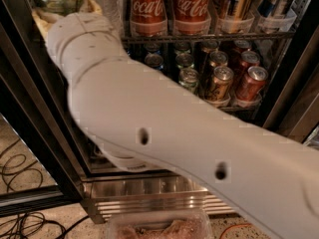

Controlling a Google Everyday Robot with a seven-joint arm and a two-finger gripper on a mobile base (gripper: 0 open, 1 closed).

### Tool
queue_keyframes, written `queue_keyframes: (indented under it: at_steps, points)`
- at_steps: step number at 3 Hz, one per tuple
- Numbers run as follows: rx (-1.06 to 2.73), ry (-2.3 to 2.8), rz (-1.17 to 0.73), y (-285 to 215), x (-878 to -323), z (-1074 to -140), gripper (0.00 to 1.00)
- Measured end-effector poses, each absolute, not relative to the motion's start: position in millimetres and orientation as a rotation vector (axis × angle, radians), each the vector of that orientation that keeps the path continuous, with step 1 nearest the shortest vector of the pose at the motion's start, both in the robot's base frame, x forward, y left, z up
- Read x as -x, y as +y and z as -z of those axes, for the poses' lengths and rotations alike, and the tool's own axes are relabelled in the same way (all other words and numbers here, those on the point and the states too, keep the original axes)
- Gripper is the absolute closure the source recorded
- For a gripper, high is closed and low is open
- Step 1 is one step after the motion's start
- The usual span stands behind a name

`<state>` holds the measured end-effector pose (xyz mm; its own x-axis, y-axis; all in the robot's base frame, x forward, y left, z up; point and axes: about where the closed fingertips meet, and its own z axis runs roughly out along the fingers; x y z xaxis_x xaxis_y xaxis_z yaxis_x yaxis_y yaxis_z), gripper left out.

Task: Pick green can from top shelf of fridge

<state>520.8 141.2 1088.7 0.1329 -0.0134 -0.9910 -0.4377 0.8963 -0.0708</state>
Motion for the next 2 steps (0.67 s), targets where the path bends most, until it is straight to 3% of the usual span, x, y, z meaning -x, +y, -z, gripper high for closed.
queue_keyframes:
  at_steps: [2]
  points:
    - [0.442, 1.489, -0.409, 81, -549, -1075, 1.00]
